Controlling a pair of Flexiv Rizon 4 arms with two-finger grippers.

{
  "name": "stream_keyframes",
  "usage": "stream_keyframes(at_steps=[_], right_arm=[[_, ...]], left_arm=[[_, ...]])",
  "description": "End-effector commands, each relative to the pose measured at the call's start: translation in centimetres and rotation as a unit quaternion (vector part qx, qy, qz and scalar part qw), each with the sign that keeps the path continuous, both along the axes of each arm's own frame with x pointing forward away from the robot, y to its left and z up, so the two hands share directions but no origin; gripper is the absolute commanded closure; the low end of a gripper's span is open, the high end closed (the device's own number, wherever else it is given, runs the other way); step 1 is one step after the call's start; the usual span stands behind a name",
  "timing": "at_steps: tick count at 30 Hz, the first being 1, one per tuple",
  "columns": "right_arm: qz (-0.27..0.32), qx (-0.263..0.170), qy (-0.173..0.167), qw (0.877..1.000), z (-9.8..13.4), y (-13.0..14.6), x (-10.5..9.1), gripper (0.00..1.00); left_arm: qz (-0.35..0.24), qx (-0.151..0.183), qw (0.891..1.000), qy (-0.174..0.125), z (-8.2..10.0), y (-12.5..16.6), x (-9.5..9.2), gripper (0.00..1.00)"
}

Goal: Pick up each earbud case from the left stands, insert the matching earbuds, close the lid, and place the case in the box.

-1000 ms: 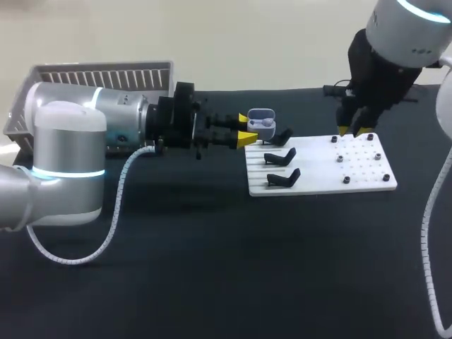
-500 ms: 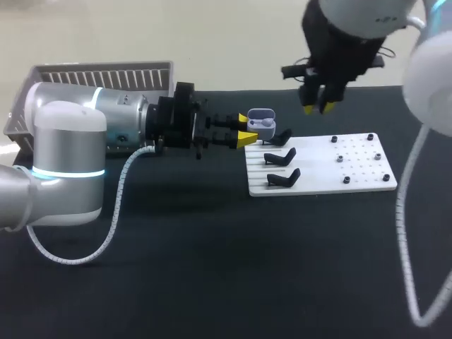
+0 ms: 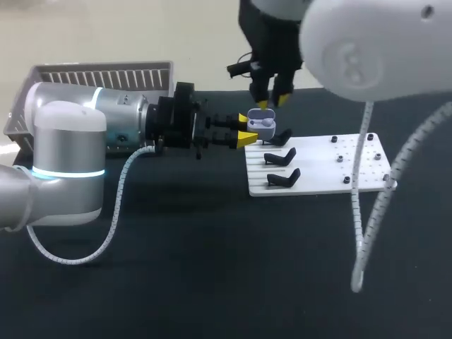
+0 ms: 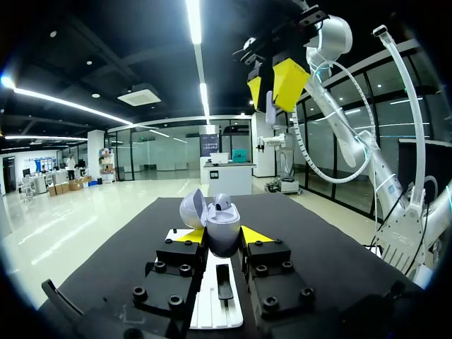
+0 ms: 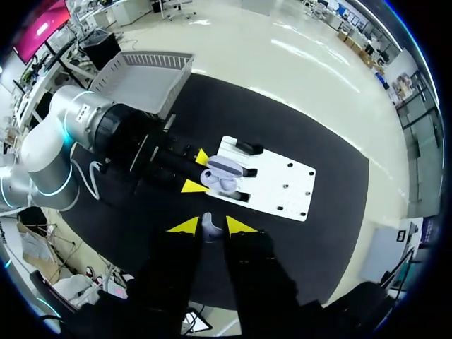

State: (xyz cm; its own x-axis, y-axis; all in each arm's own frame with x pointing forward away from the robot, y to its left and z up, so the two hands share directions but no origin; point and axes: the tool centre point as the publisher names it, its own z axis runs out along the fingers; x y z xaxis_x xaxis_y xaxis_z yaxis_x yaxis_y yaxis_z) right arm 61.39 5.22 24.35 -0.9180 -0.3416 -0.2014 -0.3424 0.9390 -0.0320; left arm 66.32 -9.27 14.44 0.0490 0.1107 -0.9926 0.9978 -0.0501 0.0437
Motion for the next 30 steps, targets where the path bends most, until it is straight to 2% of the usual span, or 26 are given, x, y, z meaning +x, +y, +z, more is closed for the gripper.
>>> stream_keyframes(at_steps=[1,14,30], right_arm=[[0.0,-0.015,0.03,0.999,-0.8,0.8,0.8,1.0],[0.022,-0.023,0.041,0.999,-2.9,1.1,1.6,1.0],[0.025,-0.008,0.001,1.0,-4.2,1.1,2.8,1.0]], left_arm=[[0.002,-0.001,1.0,-0.001,-0.1,0.0,-0.1,1.0],[0.002,-0.001,1.0,-0.001,-0.1,0.0,-0.1,1.0],[0.002,-0.001,1.0,-0.001,-0.1,0.0,-0.1,1.0]])
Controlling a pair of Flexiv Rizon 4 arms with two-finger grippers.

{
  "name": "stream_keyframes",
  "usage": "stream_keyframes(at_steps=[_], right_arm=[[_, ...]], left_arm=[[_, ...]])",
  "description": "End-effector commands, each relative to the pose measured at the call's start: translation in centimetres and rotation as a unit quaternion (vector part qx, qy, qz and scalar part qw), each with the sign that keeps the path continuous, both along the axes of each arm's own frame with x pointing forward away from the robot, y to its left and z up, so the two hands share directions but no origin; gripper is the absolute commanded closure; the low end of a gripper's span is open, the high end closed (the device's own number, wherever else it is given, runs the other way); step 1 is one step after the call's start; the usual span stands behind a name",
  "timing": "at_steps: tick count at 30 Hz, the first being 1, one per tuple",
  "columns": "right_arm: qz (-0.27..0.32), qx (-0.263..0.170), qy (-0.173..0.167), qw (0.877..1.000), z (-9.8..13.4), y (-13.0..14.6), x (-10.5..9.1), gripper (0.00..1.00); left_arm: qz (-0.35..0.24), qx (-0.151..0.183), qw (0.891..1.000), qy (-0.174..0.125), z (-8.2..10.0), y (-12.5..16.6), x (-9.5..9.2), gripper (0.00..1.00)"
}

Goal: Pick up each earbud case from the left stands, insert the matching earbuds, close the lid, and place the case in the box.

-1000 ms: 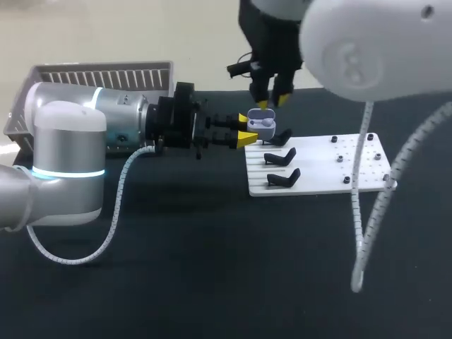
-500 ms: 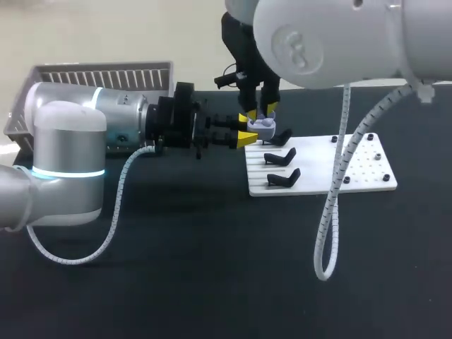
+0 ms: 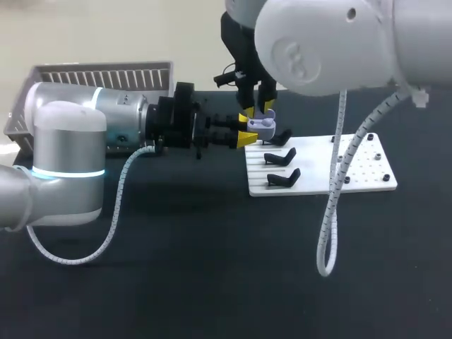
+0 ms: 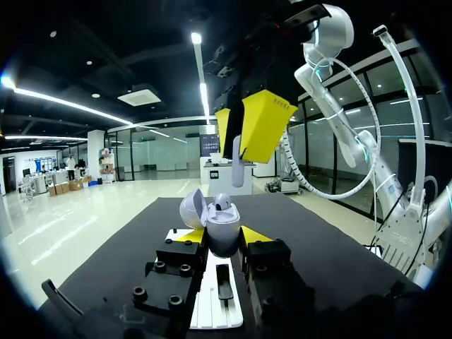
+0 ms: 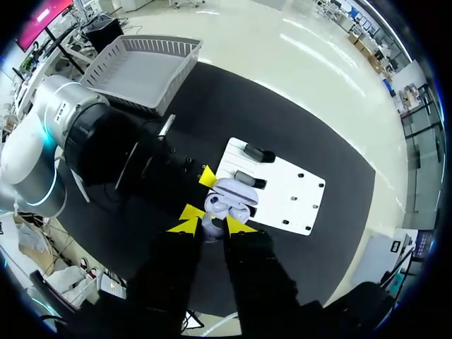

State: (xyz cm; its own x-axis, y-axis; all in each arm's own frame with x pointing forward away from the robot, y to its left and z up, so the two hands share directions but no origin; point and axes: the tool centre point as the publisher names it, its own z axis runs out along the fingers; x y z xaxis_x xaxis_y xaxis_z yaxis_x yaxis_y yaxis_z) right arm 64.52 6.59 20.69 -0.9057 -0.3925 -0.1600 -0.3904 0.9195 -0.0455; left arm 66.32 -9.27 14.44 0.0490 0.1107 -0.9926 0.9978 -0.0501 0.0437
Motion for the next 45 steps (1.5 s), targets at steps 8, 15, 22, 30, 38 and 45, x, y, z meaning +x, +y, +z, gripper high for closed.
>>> stream_keyframes(at_steps=[8,15,22,30,38,45], right_arm=[[0.005,0.014,-0.028,1.0,-0.6,-0.1,0.0,1.0],[0.009,0.016,-0.022,1.0,-0.9,0.1,0.3,1.0],[0.01,0.017,-0.018,1.0,-1.3,0.2,0.5,1.0],[0.008,0.012,-0.011,1.0,-1.8,0.1,0.7,1.0],[0.008,0.01,-0.008,1.0,-2.1,0.0,0.9,1.0],[0.003,0.01,-0.01,1.0,-2.5,-0.2,1.2,1.0]], left_arm=[[0.002,-0.001,1.0,-0.001,-0.1,0.0,-0.1,1.0],[0.002,-0.001,1.0,-0.001,-0.1,0.0,-0.1,1.0],[0.002,-0.001,1.0,-0.001,-0.1,0.0,-0.1,1.0],[0.002,-0.001,1.0,-0.001,-0.1,0.0,-0.1,1.0],[0.002,-0.001,1.0,-0.001,-0.1,0.0,-0.1,1.0],[0.002,-0.001,1.0,-0.001,-0.1,0.0,-0.1,1.0]])
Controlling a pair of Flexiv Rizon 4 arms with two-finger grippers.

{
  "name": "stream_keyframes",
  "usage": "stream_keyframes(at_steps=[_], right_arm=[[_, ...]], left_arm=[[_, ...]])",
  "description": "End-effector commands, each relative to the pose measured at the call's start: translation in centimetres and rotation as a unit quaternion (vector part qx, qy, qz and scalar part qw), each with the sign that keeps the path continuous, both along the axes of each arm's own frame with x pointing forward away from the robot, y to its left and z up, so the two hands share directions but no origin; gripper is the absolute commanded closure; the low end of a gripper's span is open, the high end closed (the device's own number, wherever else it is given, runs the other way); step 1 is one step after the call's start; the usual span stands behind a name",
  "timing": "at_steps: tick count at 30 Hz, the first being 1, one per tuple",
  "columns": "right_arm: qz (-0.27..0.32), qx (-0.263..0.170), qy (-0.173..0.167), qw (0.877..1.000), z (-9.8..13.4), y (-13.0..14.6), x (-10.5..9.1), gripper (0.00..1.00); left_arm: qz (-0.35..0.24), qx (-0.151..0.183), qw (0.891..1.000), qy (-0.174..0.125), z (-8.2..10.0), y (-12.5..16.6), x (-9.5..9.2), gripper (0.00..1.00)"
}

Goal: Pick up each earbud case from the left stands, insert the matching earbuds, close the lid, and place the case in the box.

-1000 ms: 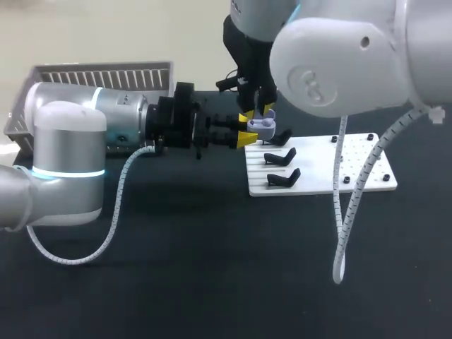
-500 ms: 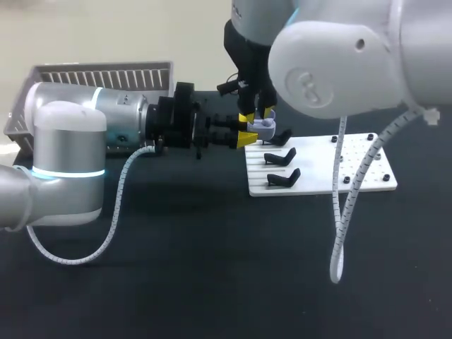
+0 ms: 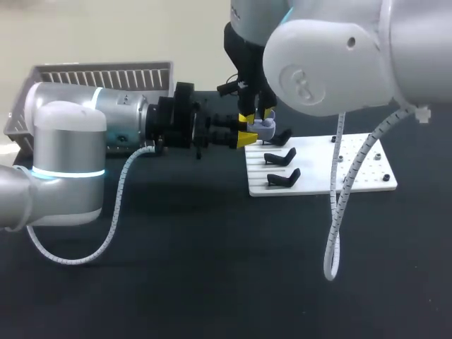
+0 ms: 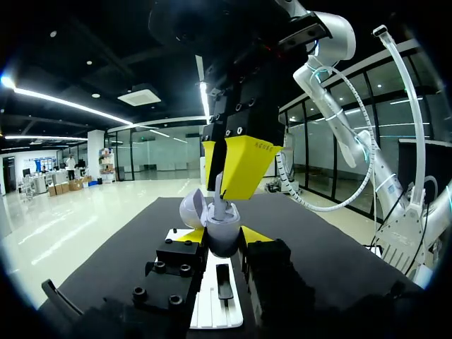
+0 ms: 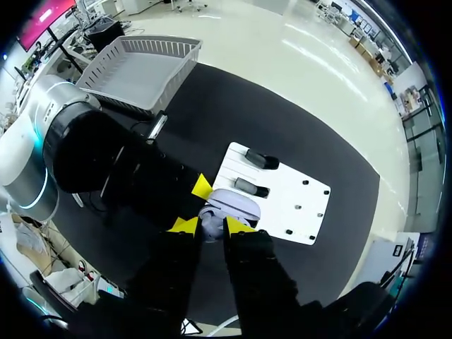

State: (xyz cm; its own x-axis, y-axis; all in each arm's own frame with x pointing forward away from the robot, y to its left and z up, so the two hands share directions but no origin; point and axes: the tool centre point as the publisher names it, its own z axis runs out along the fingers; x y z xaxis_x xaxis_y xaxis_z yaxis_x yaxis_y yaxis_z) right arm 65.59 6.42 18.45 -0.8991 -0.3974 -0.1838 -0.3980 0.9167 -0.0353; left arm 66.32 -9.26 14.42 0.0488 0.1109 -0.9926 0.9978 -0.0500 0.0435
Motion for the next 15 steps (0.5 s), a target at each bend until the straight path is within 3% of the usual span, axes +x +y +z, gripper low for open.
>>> stream_keyframes(at_steps=[1,15], right_arm=[[-0.004,0.0,-0.002,1.0,-0.3,-0.15,0.22,1.0],[-0.002,0.0,0.006,1.0,-0.98,-0.28,0.29,1.0]], left_arm=[[0.002,-0.001,1.0,-0.001,-0.06,-0.04,-0.1,1.0],[0.002,-0.001,1.0,-0.001,-0.06,-0.04,-0.1,1.0]])
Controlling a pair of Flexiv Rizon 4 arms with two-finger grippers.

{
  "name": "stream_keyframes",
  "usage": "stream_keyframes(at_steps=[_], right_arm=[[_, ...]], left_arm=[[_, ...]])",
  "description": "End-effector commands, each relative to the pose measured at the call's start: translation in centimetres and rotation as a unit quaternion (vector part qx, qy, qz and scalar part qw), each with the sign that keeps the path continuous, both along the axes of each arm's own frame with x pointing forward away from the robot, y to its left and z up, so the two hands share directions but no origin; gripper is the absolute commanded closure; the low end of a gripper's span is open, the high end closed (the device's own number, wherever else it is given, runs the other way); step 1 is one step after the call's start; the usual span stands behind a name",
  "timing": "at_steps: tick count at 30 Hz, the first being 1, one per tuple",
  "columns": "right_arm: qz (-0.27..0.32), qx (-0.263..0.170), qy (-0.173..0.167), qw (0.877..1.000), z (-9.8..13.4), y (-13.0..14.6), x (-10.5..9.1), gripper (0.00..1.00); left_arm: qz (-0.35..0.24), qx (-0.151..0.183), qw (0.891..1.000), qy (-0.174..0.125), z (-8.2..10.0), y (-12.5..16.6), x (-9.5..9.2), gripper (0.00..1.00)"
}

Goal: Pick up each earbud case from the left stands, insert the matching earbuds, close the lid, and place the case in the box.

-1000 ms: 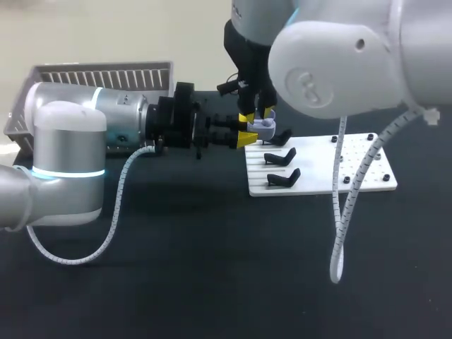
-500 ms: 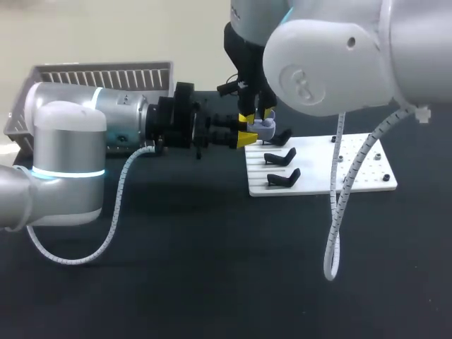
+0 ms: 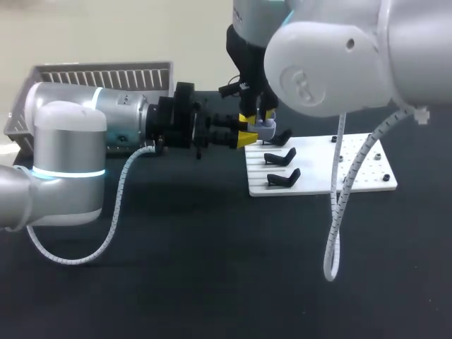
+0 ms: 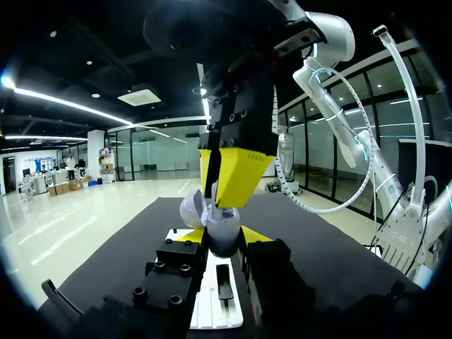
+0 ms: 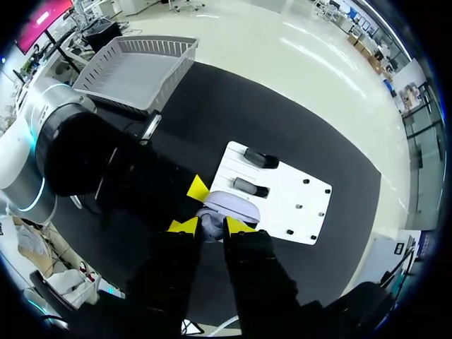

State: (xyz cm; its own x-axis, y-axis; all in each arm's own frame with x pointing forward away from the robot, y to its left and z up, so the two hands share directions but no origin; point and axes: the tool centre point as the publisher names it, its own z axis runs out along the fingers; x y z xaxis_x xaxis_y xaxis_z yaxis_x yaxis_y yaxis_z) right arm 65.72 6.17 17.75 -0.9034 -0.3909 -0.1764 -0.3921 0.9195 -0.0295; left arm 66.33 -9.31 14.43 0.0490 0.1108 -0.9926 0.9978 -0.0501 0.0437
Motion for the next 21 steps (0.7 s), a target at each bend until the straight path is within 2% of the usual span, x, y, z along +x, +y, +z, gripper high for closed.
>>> stream_keyframes(at_steps=[1,3,4,5,6,9,14,16,21], right_arm=[[0.001,-0.001,0.003,1.0,-0.3,0.0,0.2,1.0],[0.001,0.0,0.003,1.0,-0.3,-0.1,0.2,0.99],[0.001,0.001,0.003,1.0,-0.2,-0.2,0.2,0.68],[0.001,0.001,0.002,1.0,-0.1,-0.2,0.2,0.55],[-0.001,0.004,0.0,1.0,0.1,-0.2,0.2,0.0],[-0.004,0.012,-0.003,1.0,0.9,-0.5,-0.2,0.0],[-0.025,0.049,-0.022,0.998,3.5,-1.1,-0.8,0.0],[-0.04,0.058,-0.033,0.997,4.0,-1.4,-0.3,0.0],[-0.129,0.067,-0.059,0.988,4.0,-2.9,2.5,0.0]], left_arm=[[0.002,-0.001,1.0,-0.001,-0.1,0.0,-0.1,1.0],[0.002,-0.001,1.0,-0.001,-0.1,0.0,-0.1,1.0],[0.002,-0.001,1.0,-0.001,-0.1,0.0,-0.1,1.0],[0.002,-0.001,1.0,-0.001,-0.1,0.0,-0.1,1.0],[0.002,-0.001,1.0,-0.001,-0.1,0.0,-0.1,1.0],[0.002,-0.001,1.0,-0.001,-0.1,0.0,-0.1,1.0],[0.002,-0.001,1.0,-0.001,-0.1,0.0,-0.1,1.0],[0.002,-0.001,1.0,-0.001,-0.1,0.0,-0.1,1.0],[0.002,-0.001,1.0,-0.001,-0.1,0.0,-0.1,1.0]])
